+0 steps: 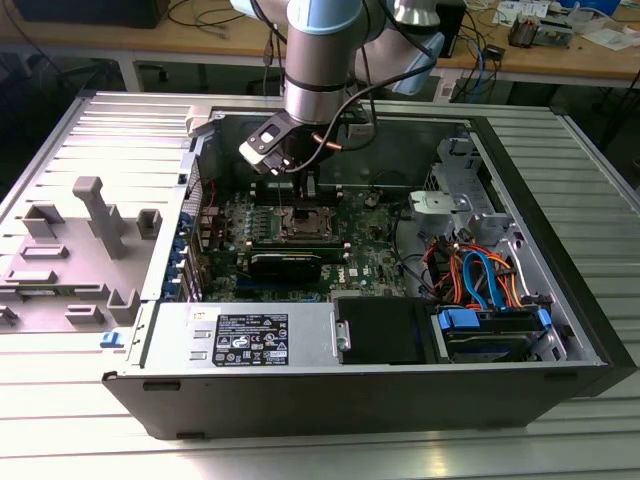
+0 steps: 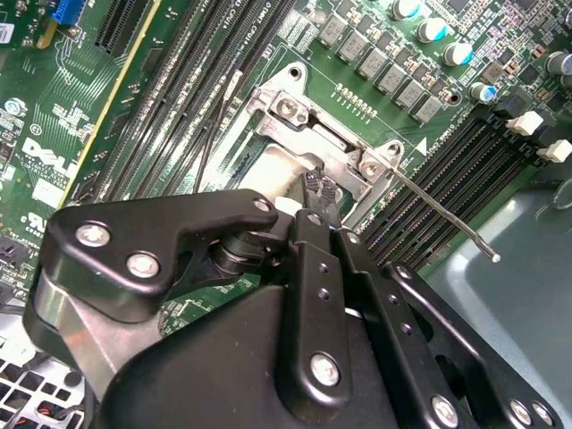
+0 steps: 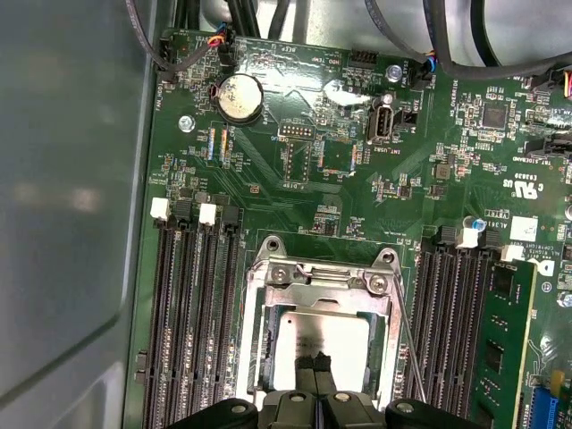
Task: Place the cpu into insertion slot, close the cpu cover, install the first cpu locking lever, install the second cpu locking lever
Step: 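Install the first cpu locking lever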
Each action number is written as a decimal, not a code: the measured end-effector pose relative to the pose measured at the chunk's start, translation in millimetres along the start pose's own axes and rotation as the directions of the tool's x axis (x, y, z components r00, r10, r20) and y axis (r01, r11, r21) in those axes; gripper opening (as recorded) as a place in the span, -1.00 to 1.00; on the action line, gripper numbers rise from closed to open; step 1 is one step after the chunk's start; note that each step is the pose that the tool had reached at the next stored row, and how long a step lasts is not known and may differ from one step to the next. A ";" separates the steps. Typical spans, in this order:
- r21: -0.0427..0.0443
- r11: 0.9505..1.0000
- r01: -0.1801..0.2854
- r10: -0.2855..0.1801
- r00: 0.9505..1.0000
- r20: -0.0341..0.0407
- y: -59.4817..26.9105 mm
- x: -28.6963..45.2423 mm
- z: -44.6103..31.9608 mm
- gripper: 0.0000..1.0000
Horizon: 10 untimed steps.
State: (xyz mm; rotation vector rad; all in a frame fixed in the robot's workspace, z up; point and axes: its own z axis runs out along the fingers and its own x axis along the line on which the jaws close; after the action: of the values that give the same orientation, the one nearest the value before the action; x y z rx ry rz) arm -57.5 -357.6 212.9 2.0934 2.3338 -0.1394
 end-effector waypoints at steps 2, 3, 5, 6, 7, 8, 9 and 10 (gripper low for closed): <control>0.000 1.000 0.000 0.000 1.000 0.000 0.0 0.0 0.0 -0.78; 0.000 1.000 0.000 0.000 1.000 0.000 0.1 0.0 0.0 -0.78; 0.000 1.000 0.000 0.000 1.000 0.000 -0.1 -0.2 -3.0 -0.78; 0.000 1.000 0.000 0.000 1.000 0.000 -0.3 -0.3 -5.4 -0.78; 0.000 1.000 0.000 0.000 1.000 0.000 -0.4 -0.5 -8.1 -0.78; 0.001 1.000 0.000 0.000 1.000 0.000 -0.6 -0.6 -9.6 -0.78; 0.001 1.000 0.000 0.000 1.000 0.000 -0.7 -0.7 -12.0 -0.78; 0.001 1.000 0.001 -0.001 1.000 0.000 -0.9 -0.9 -14.8 -0.78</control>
State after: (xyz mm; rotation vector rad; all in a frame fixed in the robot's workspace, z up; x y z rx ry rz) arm -57.4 -357.6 227.8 2.0929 2.3346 -0.1409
